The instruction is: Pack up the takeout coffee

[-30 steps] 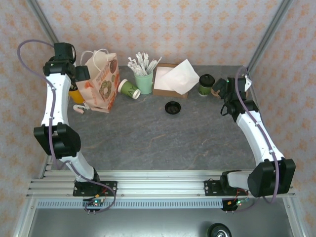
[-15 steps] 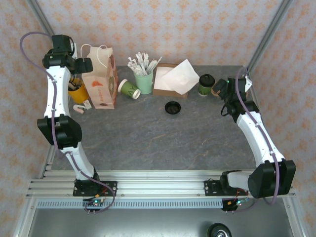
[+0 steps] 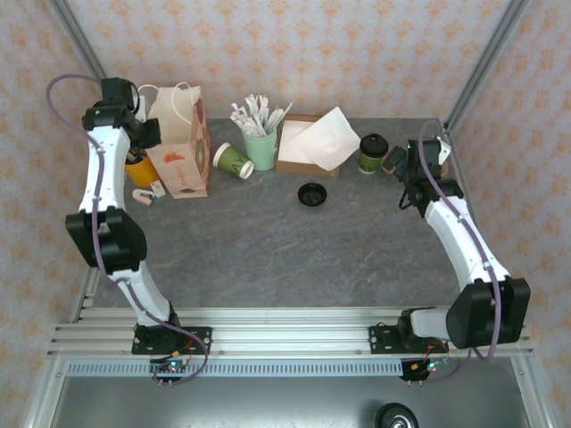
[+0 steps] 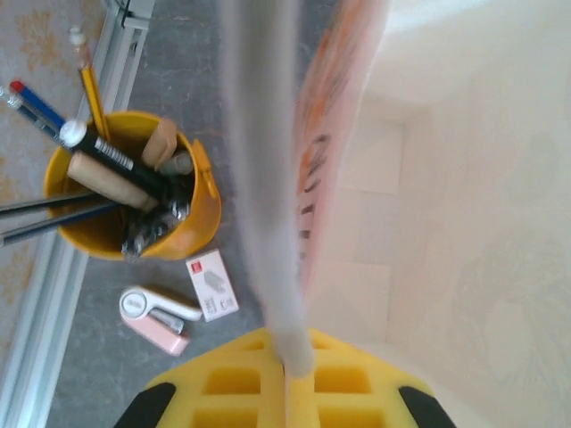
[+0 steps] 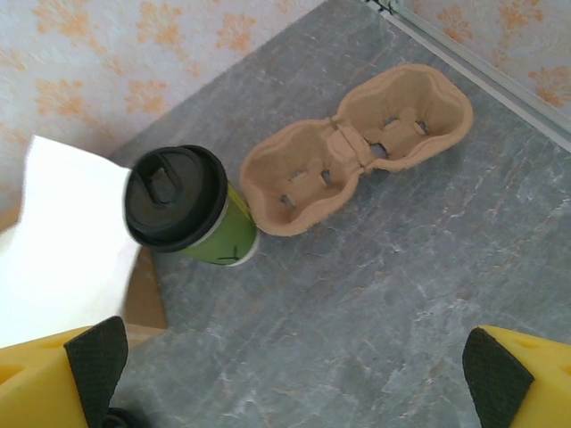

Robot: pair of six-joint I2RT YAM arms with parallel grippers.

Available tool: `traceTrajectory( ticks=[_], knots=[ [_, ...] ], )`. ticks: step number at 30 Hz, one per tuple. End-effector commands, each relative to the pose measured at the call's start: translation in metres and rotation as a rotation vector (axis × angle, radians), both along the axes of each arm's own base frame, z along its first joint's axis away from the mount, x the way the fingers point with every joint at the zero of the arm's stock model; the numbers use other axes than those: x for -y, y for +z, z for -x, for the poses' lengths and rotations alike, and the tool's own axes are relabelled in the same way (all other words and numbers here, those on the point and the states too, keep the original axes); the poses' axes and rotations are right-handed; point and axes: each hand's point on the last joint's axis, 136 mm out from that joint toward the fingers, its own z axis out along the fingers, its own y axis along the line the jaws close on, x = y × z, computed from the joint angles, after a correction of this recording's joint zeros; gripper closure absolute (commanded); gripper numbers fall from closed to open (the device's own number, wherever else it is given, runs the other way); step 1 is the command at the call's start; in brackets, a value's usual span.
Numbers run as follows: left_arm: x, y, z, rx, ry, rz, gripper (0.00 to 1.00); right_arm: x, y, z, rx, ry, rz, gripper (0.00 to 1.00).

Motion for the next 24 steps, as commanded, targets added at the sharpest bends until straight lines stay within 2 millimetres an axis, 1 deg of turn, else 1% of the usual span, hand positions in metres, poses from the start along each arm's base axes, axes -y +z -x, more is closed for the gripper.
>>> traceTrajectory(
  ticks=[1,4,5,6,7,8,10,13,16,19,21,23,24],
  knots=[
    [0.025,0.049,0.031,0.140,-0.004,0.020,1.00,0.018,-0.018,-0.006,-0.097,0.017,0.022,0.00],
    [0.048,0.051,0.069,0.131,-0.011,0.040,1.00,0.028,-0.034,-0.025,-0.147,0.075,-0.022,0.00],
    [0.055,0.049,0.080,0.127,-0.021,0.045,1.00,0.032,-0.038,-0.031,-0.175,0.096,-0.014,0.00],
    [0.064,0.047,0.093,0.124,-0.036,0.053,1.00,0.040,-0.044,-0.037,-0.219,0.107,0.007,0.01],
    [0.075,0.044,0.105,0.123,-0.058,0.073,1.00,0.049,-0.051,-0.045,-0.264,0.122,0.029,0.03],
    [0.084,0.043,0.115,0.129,-0.081,0.094,1.00,0.056,-0.055,-0.051,-0.285,0.130,0.040,0.05],
    [0.101,0.039,0.135,0.142,-0.108,0.151,1.00,0.069,-0.070,-0.068,-0.335,0.183,0.061,0.10],
    [0.125,0.034,0.155,0.162,-0.158,0.265,1.00,0.075,-0.092,-0.089,-0.403,0.280,0.021,0.17],
    [0.151,0.032,0.171,0.165,-0.239,0.334,1.00,0.078,-0.111,-0.104,-0.492,0.350,0.034,0.19],
    [0.171,0.030,0.186,0.159,-0.345,0.338,1.00,0.082,-0.121,-0.121,-0.519,0.361,0.032,0.21],
    [0.181,0.028,0.194,0.161,-0.399,0.343,1.00,0.080,-0.130,-0.129,-0.527,0.370,0.013,0.21],
    [0.192,0.029,0.198,0.165,-0.452,0.365,1.00,0.077,-0.138,-0.138,-0.528,0.376,-0.005,0.24],
    [0.199,0.029,0.200,0.163,-0.488,0.380,1.00,0.079,-0.144,-0.141,-0.538,0.364,0.002,0.25]
  ],
)
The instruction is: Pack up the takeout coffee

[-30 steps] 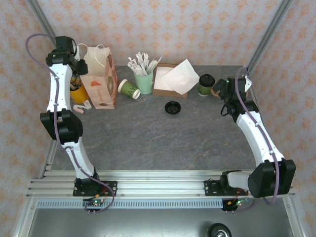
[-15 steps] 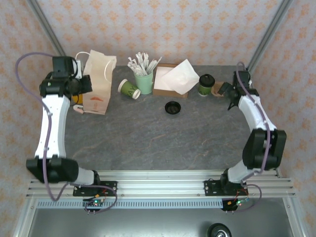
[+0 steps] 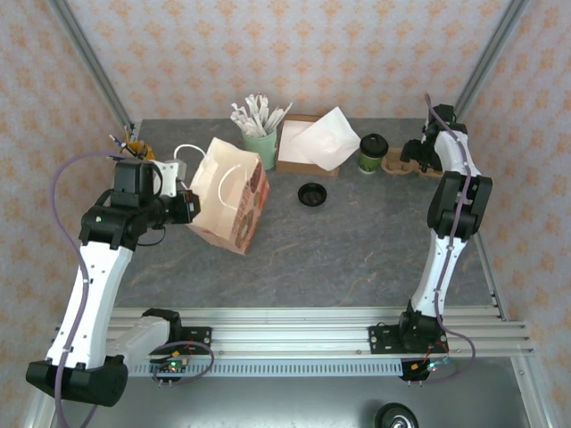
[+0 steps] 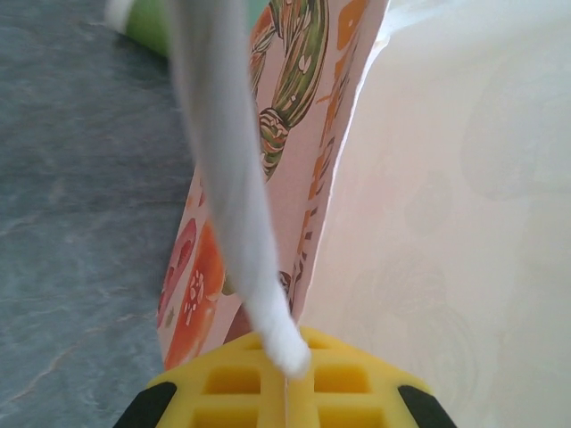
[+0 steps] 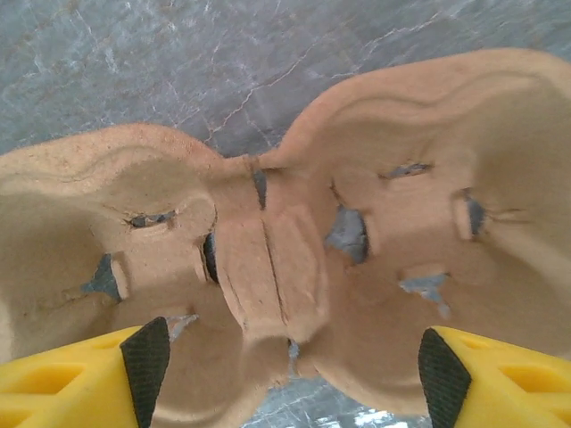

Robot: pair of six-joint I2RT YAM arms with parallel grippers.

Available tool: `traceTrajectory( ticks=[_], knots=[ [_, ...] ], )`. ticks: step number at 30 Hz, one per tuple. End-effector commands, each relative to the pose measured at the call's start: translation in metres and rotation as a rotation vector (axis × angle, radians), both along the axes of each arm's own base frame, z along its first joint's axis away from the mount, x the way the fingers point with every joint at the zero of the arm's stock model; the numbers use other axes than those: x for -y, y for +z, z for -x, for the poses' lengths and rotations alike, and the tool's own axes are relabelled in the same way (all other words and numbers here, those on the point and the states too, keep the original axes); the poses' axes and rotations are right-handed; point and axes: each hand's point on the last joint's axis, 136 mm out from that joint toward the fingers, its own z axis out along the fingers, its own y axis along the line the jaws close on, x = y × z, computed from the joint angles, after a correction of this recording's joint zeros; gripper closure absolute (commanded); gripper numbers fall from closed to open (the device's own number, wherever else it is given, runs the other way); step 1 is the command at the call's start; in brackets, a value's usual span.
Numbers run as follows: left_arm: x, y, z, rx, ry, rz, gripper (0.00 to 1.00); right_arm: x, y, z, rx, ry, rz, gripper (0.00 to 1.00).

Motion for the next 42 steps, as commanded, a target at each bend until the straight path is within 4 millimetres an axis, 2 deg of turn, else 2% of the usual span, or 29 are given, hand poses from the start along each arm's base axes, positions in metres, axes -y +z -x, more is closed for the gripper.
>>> traceTrajectory(
  ticks=[1,6,10,15,20,25,29,31,34,37,40,42],
  knots=[
    [0.026,0.009,0.006,0.043,-0.135,0.060,1.00,-0.005,-0.004,0.000,-0.046,0.021,0.008,0.27],
    [0.060,0.008,0.009,0.028,-0.334,0.058,1.00,0.007,-0.019,-0.012,-0.062,-0.016,0.053,0.36],
    [0.073,0.000,0.004,-0.015,-0.443,-0.010,1.00,0.005,-0.031,-0.013,-0.091,0.002,0.045,0.42],
    [0.079,0.003,-0.010,-0.011,-0.499,-0.067,1.00,0.005,-0.037,-0.008,-0.104,-0.014,0.042,0.52],
    [0.075,-0.001,-0.030,-0.006,-0.470,-0.119,1.00,0.008,-0.019,0.000,-0.060,-0.068,0.058,0.70],
    [0.080,0.001,-0.030,0.021,-0.487,-0.152,1.00,0.018,0.022,0.025,0.046,-0.187,0.114,0.77],
    [0.078,-0.008,-0.029,-0.004,-0.485,-0.208,1.00,0.021,0.059,0.061,0.121,-0.276,0.147,0.84],
    [0.078,-0.013,-0.028,-0.014,-0.493,-0.245,1.00,0.015,0.081,0.081,0.173,-0.298,0.146,0.86],
    [0.078,-0.015,-0.027,0.003,-0.505,-0.318,1.00,-0.006,0.125,0.110,0.291,-0.300,0.101,0.91],
    [0.086,-0.006,-0.025,0.036,-0.524,-0.285,1.00,-0.050,0.169,0.134,0.403,-0.213,-0.028,0.95],
    [0.090,-0.007,-0.023,0.027,-0.543,-0.264,1.00,-0.118,0.224,0.152,0.548,-0.047,-0.244,0.98],
    [0.090,-0.011,-0.024,0.004,-0.552,-0.273,1.00,-0.161,0.268,0.166,0.644,0.066,-0.398,1.00]
  ],
)
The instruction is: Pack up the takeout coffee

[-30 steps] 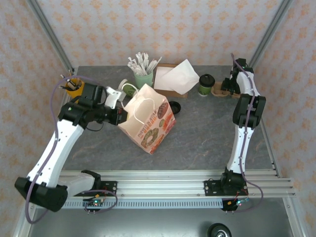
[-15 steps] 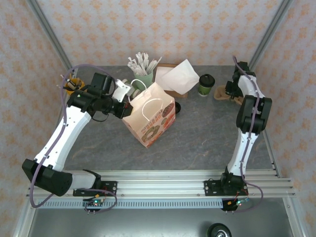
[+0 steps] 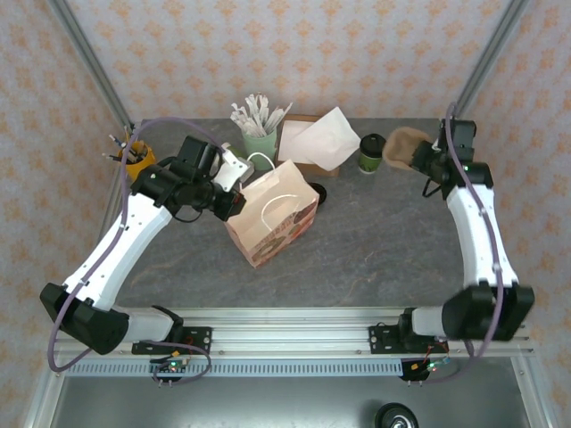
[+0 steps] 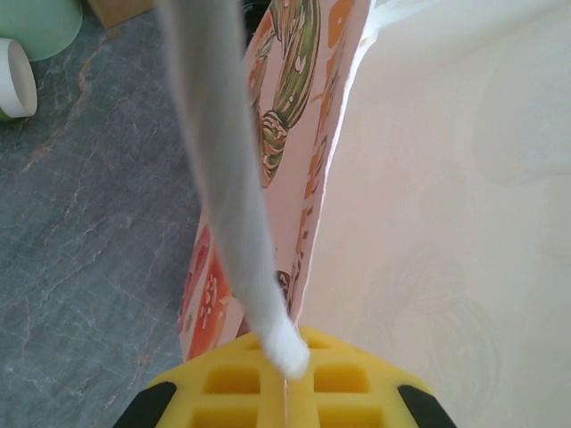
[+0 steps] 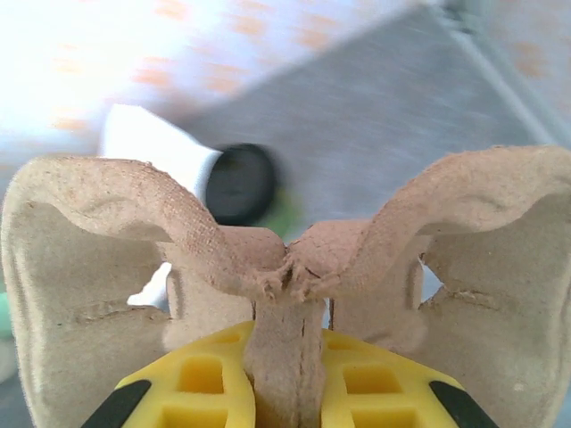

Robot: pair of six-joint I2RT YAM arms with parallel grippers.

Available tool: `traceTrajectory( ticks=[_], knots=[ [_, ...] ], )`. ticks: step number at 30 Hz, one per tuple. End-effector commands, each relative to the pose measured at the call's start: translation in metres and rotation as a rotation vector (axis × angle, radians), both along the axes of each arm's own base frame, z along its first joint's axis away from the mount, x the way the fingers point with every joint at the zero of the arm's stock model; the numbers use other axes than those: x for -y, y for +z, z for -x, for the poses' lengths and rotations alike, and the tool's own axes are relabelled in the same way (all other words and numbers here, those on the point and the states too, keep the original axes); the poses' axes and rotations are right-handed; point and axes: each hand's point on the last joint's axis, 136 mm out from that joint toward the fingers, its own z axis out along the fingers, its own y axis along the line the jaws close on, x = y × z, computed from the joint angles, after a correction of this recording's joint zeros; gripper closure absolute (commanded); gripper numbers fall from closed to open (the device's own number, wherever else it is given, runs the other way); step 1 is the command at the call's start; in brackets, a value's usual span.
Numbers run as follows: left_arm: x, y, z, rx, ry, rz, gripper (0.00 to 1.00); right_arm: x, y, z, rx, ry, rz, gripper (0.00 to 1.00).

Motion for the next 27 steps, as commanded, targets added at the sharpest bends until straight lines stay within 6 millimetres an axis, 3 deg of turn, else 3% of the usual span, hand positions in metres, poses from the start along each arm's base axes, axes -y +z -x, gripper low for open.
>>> traceTrajectory(
  ticks=[1,5,12,16,19,21,24,27],
  knots=[
    [0.001,0.007,-0.004,0.017,-0.017,-0.015,1.00,-0.079,0.058,0.017,0.157,0.264,-0.240,1.00],
    [0.007,0.009,-0.011,0.026,-0.020,0.011,1.00,-0.170,0.111,0.049,0.249,0.591,-0.371,1.00],
    [0.009,0.008,-0.019,0.048,-0.010,0.015,1.00,-0.273,0.124,0.083,0.215,0.932,-0.433,1.00],
    [0.014,0.004,-0.017,0.020,-0.021,0.036,1.00,-0.306,0.116,0.109,0.193,1.084,-0.502,1.00],
    [0.015,0.006,-0.019,0.023,-0.016,0.043,1.00,-0.321,0.104,0.123,0.136,1.172,-0.467,1.00],
    [0.013,0.005,-0.020,0.025,-0.008,0.036,1.00,-0.328,0.109,0.134,0.145,1.235,-0.481,1.00],
    [0.009,0.002,-0.022,0.029,0.016,0.017,1.00,-0.328,0.104,0.143,0.122,1.268,-0.464,1.00],
    [0.005,0.003,-0.027,0.033,0.046,0.028,1.00,-0.320,0.073,0.144,0.046,1.232,-0.407,1.00]
  ],
)
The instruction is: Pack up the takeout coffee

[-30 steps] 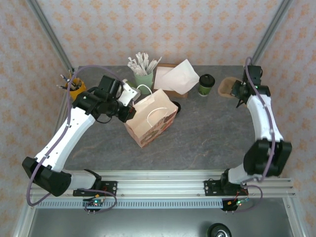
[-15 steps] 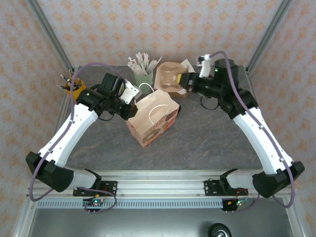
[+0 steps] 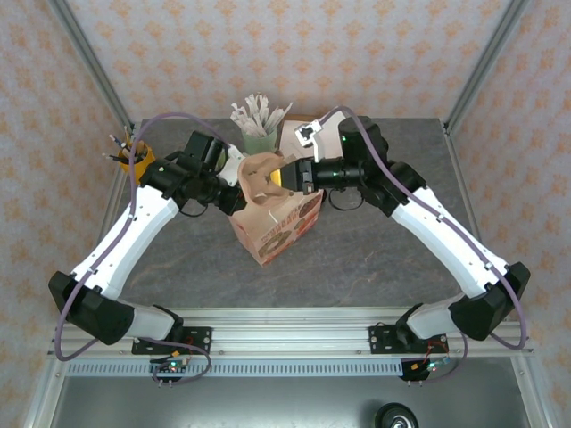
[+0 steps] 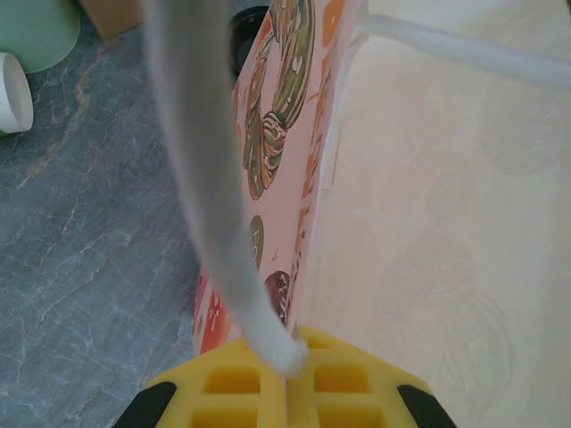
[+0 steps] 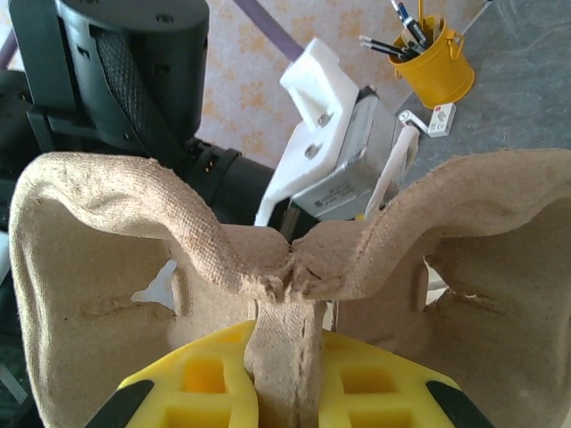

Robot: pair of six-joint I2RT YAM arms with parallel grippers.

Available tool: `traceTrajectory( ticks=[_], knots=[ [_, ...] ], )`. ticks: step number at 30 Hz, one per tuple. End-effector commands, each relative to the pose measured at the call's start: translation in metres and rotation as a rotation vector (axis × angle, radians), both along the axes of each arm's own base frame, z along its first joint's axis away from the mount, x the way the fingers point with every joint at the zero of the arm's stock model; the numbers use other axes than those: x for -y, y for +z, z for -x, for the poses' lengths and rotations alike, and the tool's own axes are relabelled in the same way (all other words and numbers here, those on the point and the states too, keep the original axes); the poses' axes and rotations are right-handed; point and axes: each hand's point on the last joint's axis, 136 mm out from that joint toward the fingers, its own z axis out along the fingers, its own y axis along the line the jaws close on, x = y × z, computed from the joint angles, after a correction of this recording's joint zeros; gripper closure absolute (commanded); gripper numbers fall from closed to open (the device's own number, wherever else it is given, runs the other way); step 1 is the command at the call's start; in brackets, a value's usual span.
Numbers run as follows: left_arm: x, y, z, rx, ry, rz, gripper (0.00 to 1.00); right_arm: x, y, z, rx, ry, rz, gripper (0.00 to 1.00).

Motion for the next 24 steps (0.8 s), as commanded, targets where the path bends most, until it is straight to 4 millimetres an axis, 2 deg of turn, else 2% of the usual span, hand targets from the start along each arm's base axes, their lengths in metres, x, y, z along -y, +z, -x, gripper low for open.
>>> traceTrajectory(
  ticks=[1,4,8,12,15,18,20,24],
  knots=[
    [-0.003,0.010,-0.009,0.041,0.036,0.032,1.00,0.011,-0.015,0.010,0.016,0.003,0.066,1.00],
    [-0.003,0.019,-0.007,0.059,0.027,0.070,1.00,0.024,-0.045,0.003,-0.045,-0.092,0.171,1.00],
    [0.002,0.026,-0.002,0.084,-0.001,0.124,0.98,0.039,-0.077,-0.006,-0.131,-0.180,0.327,1.00],
    [0.017,0.029,0.006,0.060,-0.069,0.203,0.97,0.028,-0.089,-0.007,-0.150,-0.174,0.369,1.00],
    [0.025,0.026,0.010,0.028,-0.110,0.216,0.97,0.029,-0.097,-0.027,-0.104,-0.295,0.459,1.00],
    [0.029,0.019,0.012,0.003,-0.127,0.206,0.98,0.027,-0.096,-0.040,-0.046,-0.376,0.446,1.00],
    [0.030,0.018,0.013,-0.003,-0.135,0.208,0.98,0.025,-0.096,-0.041,0.004,-0.379,0.441,1.00],
    [0.026,0.016,0.014,0.007,-0.140,0.177,0.98,0.027,-0.125,-0.033,-0.006,-0.304,0.527,1.00]
  ],
)
